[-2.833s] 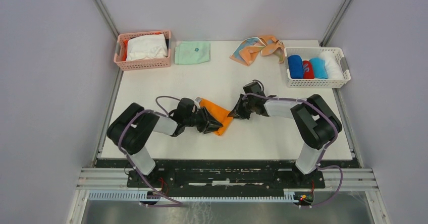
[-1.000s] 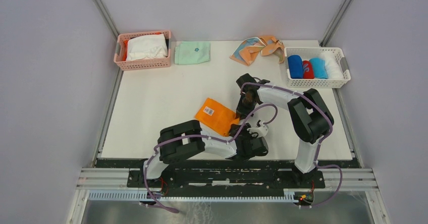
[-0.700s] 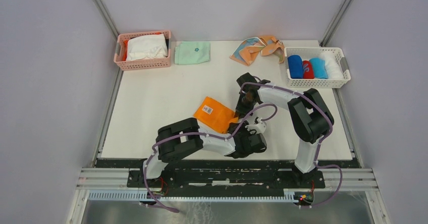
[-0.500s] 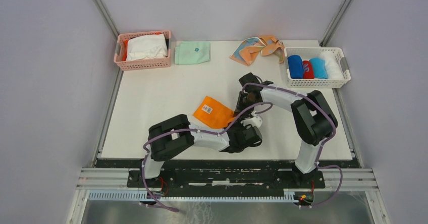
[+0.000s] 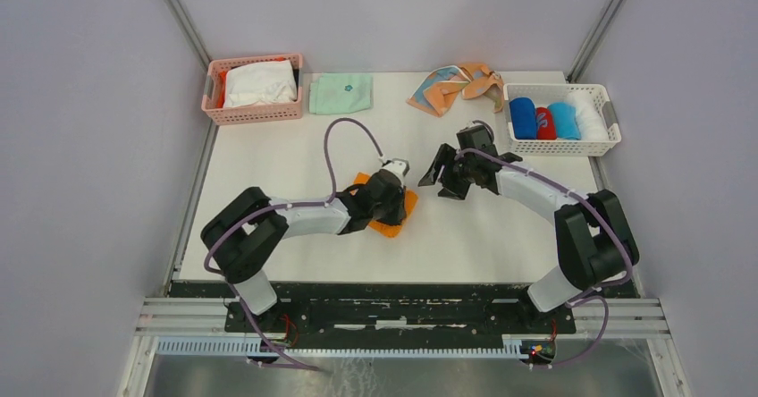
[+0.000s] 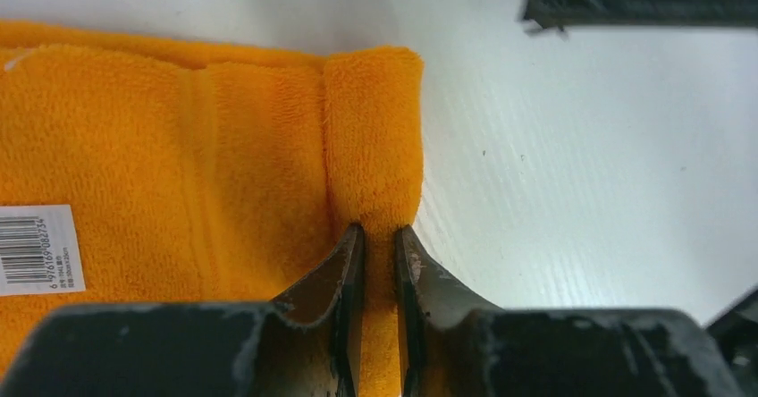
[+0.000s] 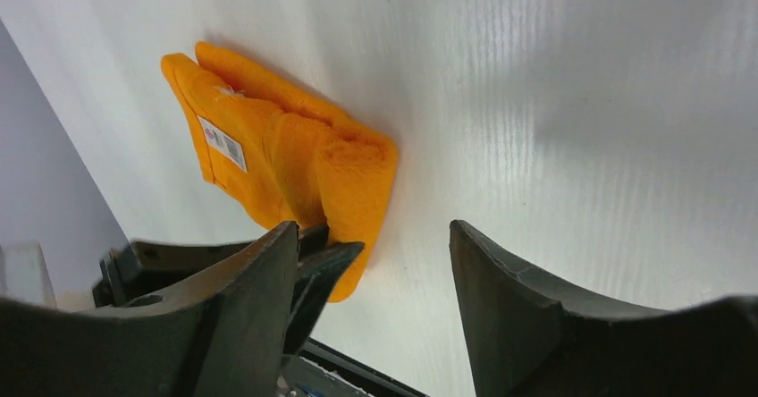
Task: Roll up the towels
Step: Roll the towel at the center of the board.
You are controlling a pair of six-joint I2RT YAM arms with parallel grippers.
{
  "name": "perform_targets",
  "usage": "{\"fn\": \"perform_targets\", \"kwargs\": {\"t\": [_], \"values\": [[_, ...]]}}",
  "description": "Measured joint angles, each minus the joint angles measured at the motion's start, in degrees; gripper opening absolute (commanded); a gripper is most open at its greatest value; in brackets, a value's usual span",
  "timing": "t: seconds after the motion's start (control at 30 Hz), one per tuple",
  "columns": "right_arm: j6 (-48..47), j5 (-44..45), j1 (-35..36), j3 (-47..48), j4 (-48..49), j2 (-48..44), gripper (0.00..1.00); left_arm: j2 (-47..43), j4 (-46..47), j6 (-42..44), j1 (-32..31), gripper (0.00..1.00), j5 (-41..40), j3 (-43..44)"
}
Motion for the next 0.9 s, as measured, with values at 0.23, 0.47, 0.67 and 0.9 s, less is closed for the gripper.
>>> {"fn": "perform_targets", "kwargs": {"t": [0.23,0.47,0.67,0.9], "values": [[1.8,-5.1,0.8,-6.9,9.8,1.4,0.72,-1.7,14.5,-13.8,11.4,0.03,19.3,-10.0],[3.3,-8.9,3.7,-7.1,18.6,7.2,0.72,-1.3,31.1,-28.4,17.6,0.03,29.2,-20.8],[5.3,-11.9,5.9,-6.7,25.7,12.9,0.66,-0.2,37.6,-34.3,18.8,0.03,31.5,-24.4],[6.1,-13.6,6.9,-4.4,30.3,17.9,0.4,1.6,43.2,-37.8,19.1,0.05,32.6,-26.4]]}}
